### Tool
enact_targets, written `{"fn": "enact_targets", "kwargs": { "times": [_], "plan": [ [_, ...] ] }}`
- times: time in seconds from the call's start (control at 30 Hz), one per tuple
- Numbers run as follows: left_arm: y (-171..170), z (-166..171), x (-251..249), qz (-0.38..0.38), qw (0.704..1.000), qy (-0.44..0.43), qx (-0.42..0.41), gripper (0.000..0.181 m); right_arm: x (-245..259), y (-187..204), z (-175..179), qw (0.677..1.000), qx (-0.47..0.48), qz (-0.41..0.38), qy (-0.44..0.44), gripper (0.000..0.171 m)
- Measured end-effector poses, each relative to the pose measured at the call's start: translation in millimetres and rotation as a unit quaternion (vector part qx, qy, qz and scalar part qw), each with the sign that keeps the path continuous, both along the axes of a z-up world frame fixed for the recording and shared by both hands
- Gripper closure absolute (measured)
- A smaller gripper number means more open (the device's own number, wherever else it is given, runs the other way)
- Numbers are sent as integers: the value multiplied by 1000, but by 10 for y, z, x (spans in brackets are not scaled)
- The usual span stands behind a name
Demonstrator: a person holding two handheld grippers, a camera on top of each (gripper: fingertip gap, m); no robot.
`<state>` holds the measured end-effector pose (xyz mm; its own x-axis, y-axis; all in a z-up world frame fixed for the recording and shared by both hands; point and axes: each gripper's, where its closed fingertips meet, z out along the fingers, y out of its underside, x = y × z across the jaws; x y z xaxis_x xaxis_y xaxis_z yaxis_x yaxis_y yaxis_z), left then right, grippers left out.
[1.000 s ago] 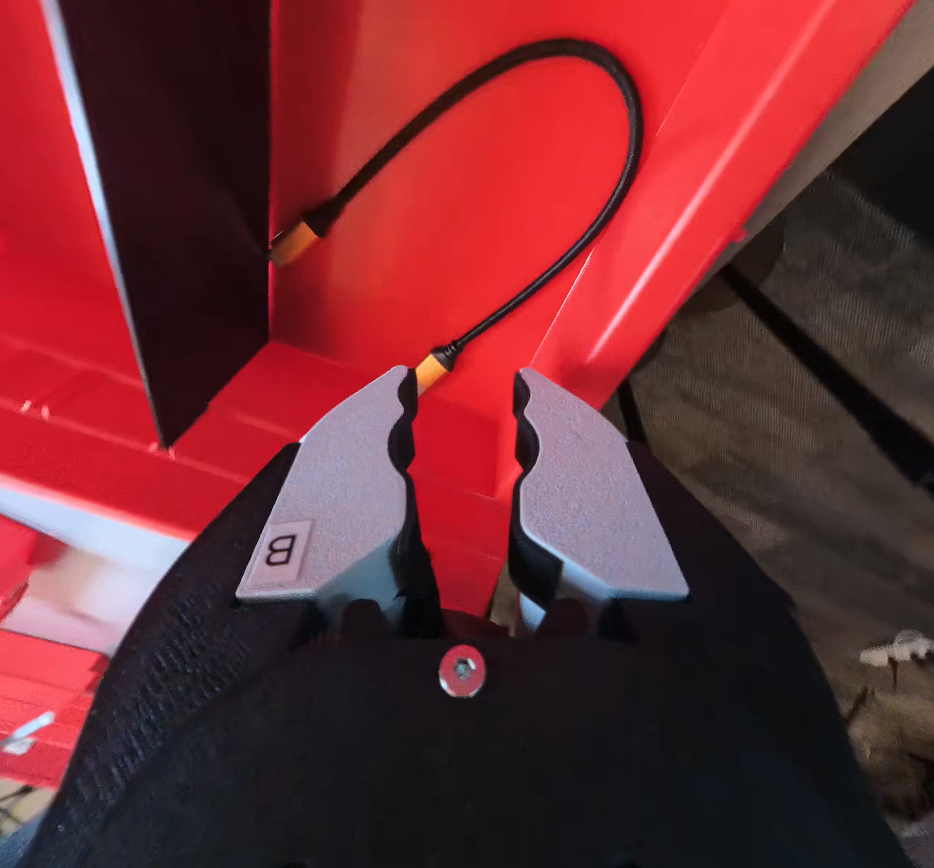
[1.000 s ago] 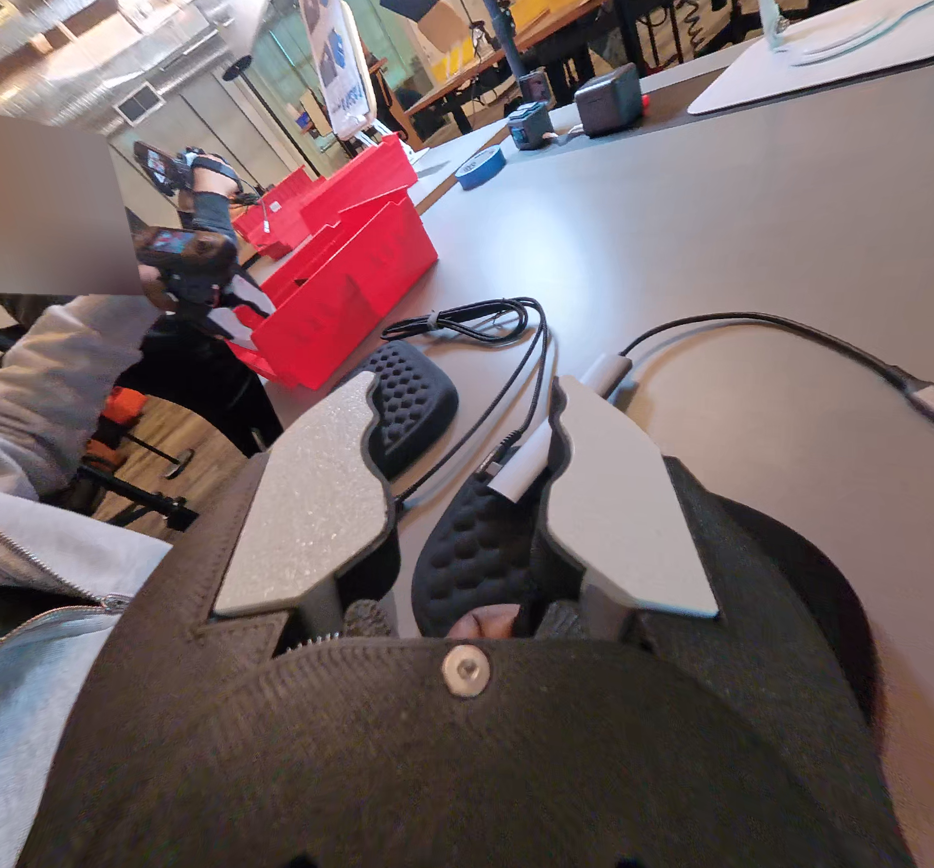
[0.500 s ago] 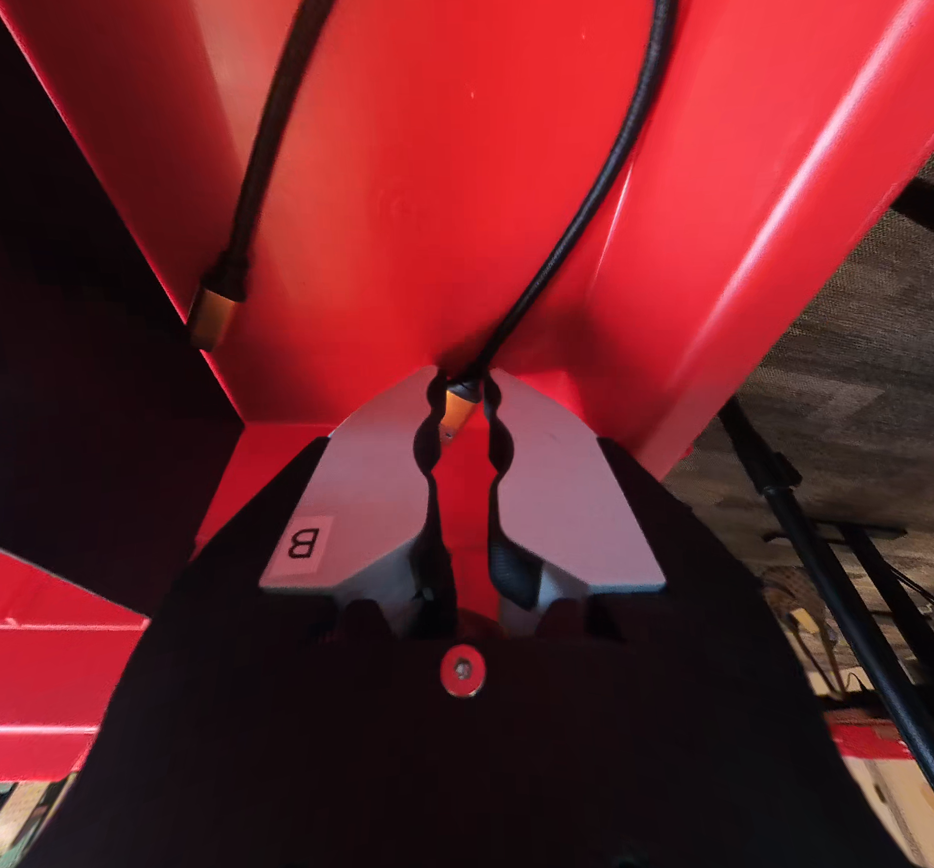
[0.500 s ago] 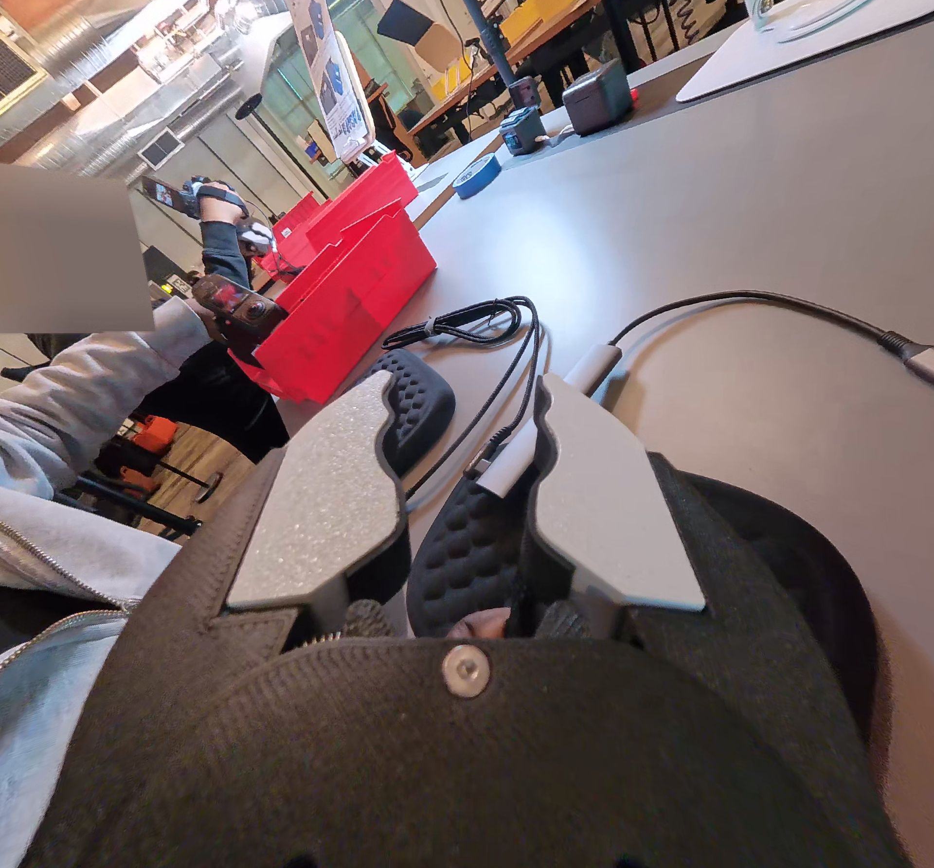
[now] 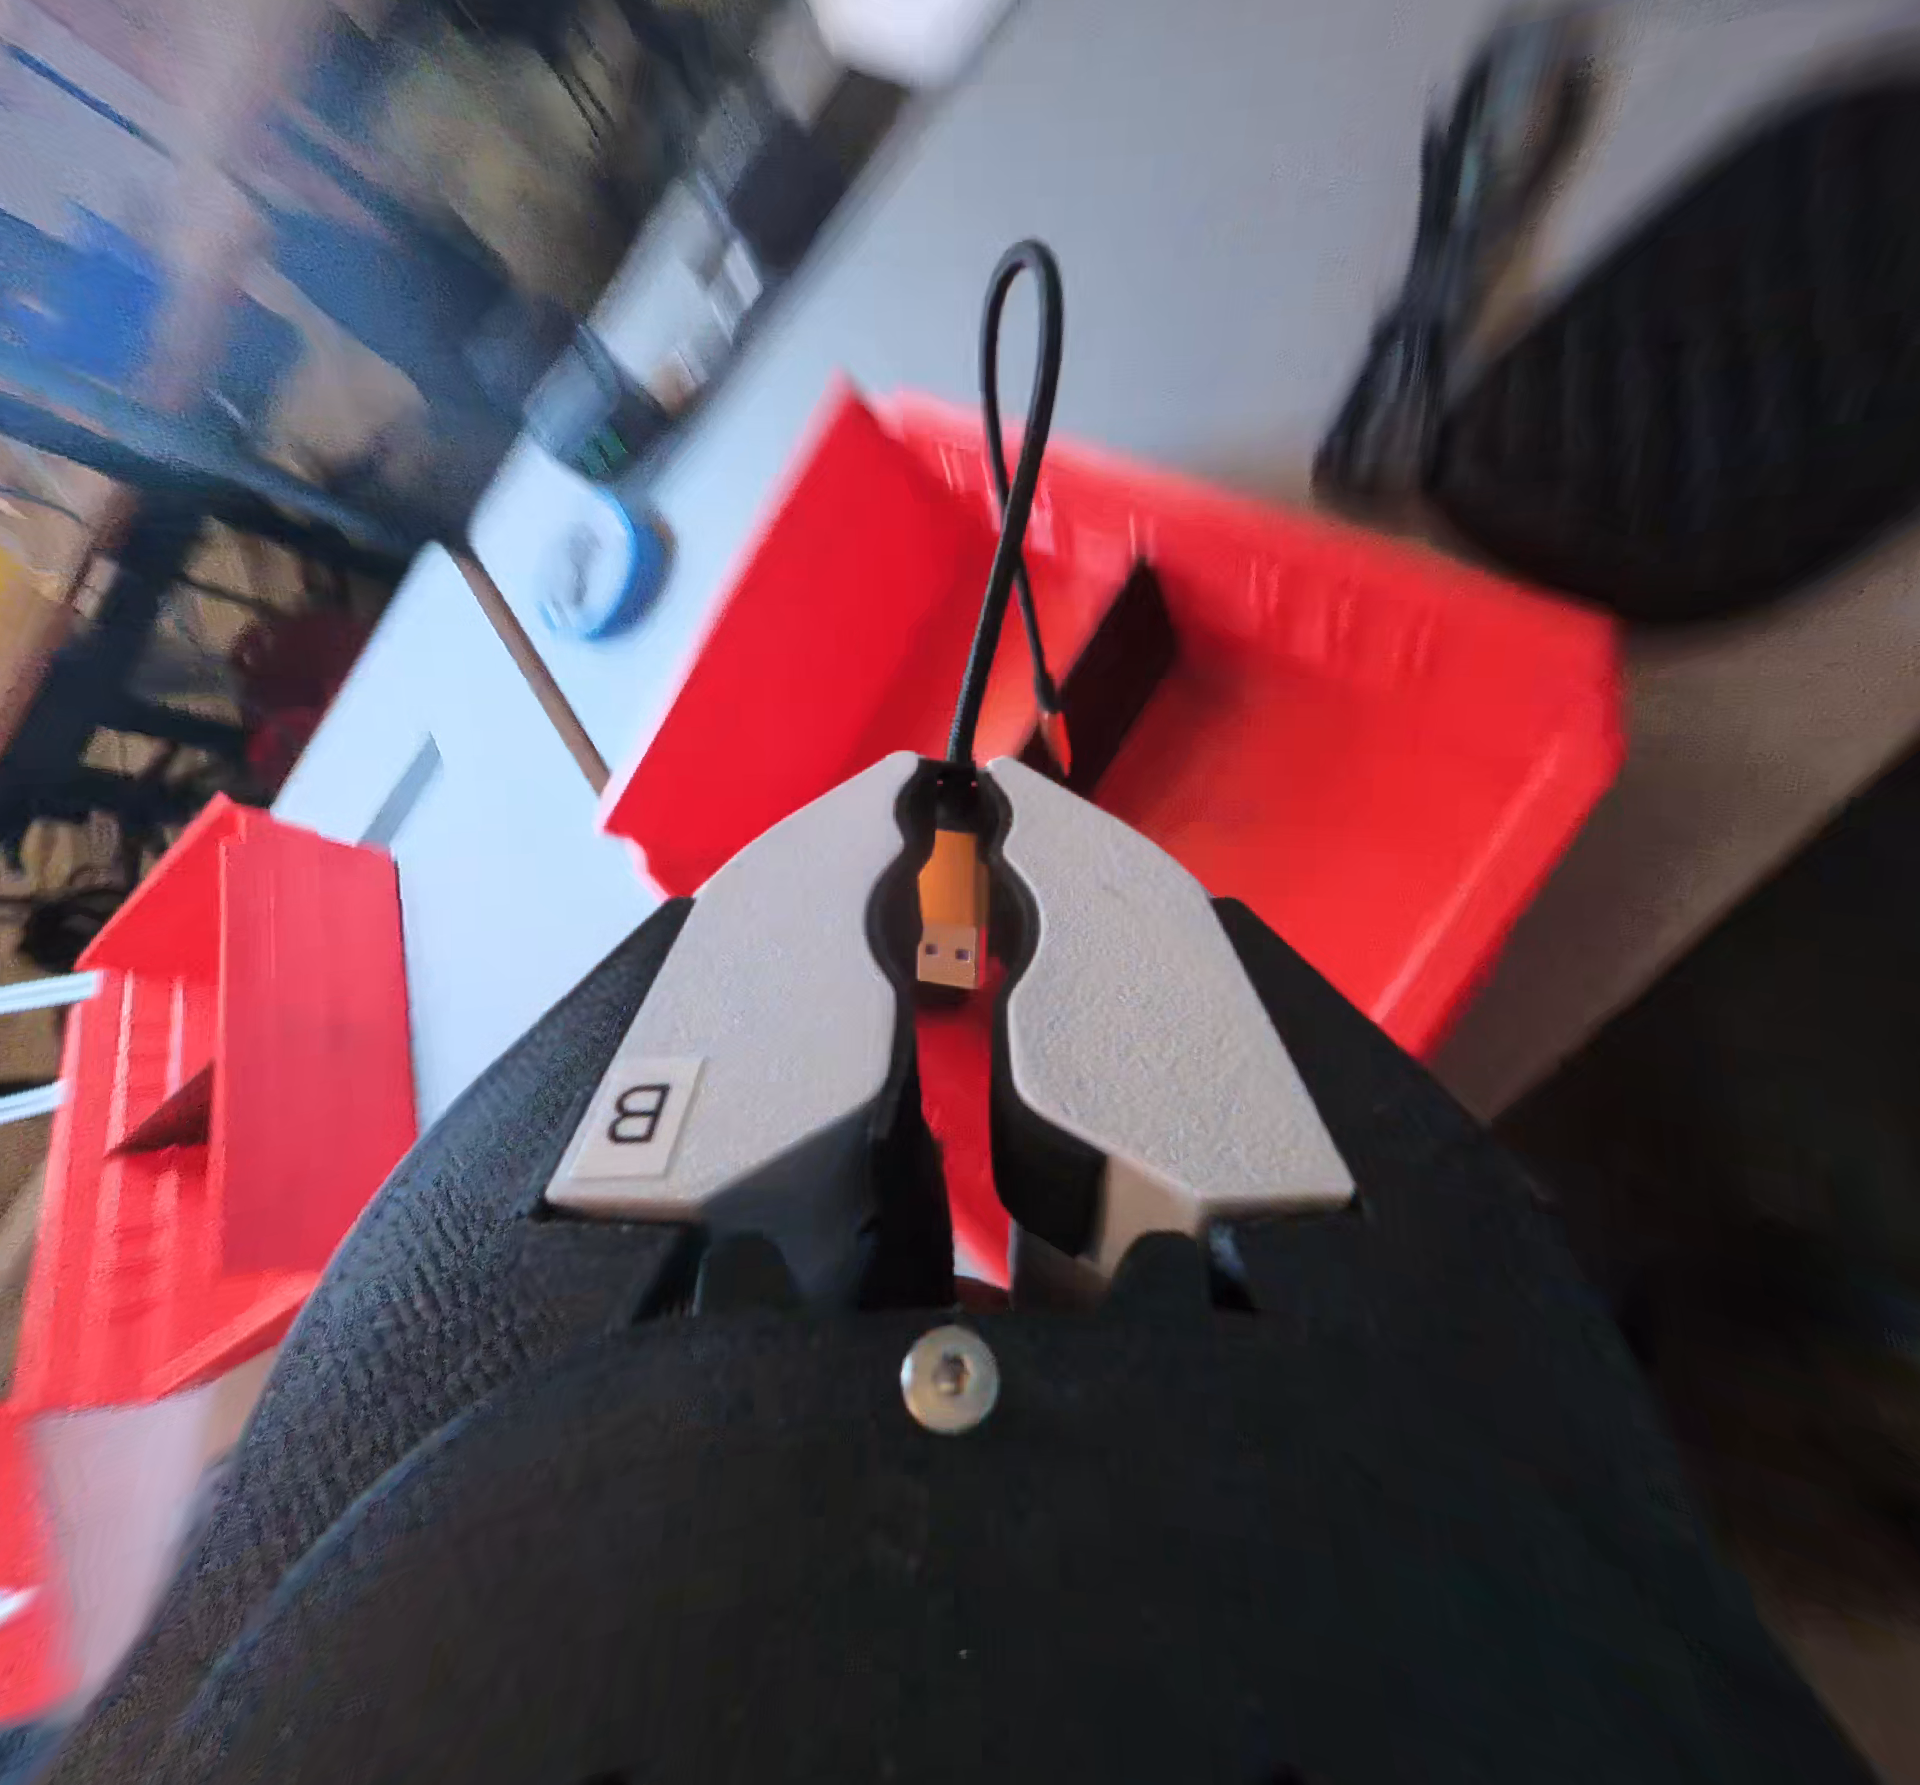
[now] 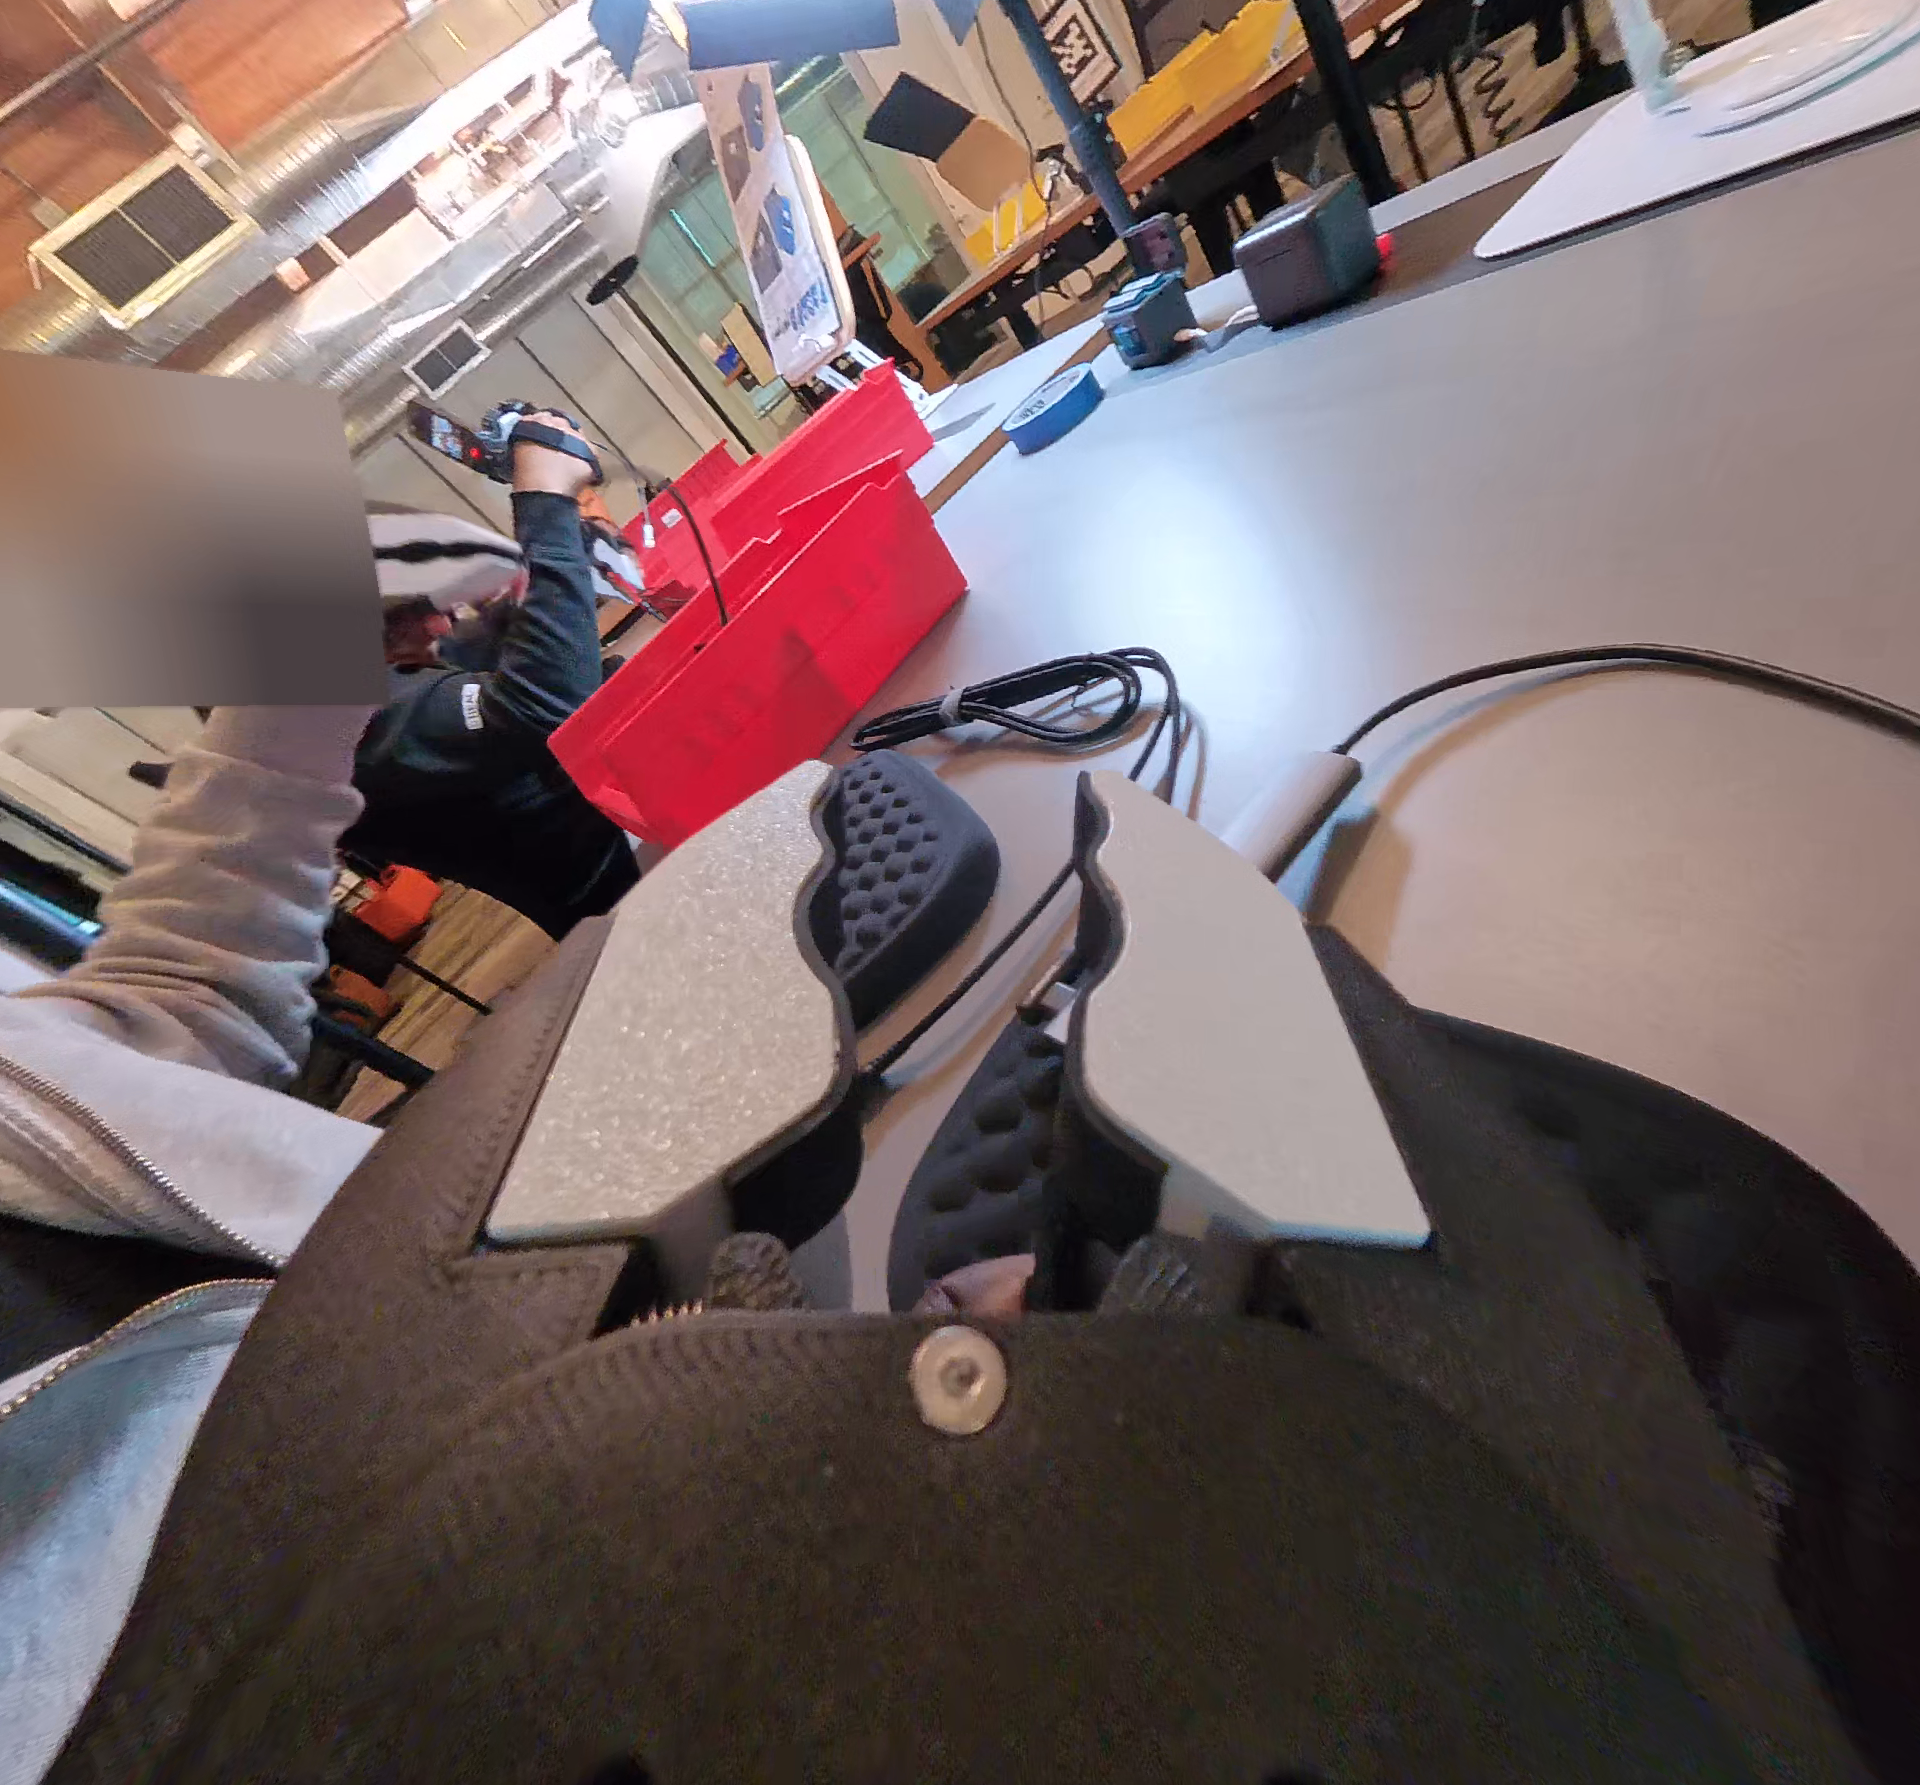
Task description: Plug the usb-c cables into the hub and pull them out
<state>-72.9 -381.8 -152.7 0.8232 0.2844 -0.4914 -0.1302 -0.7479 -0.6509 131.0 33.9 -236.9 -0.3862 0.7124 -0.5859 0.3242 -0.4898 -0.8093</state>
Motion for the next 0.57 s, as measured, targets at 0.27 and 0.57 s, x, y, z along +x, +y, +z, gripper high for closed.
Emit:
{"fn": "enact_targets", "kwargs": {
  "times": [0.27,0.57],
  "plan": [
    [727,850,846,-130,863,-19,488,173,-29,-656,236,993,29,85,77,124],
    [1578,769,1798,-357,711,-197,573,174,-3,-1331,580,943,147,84,285,122]
  ]
}}
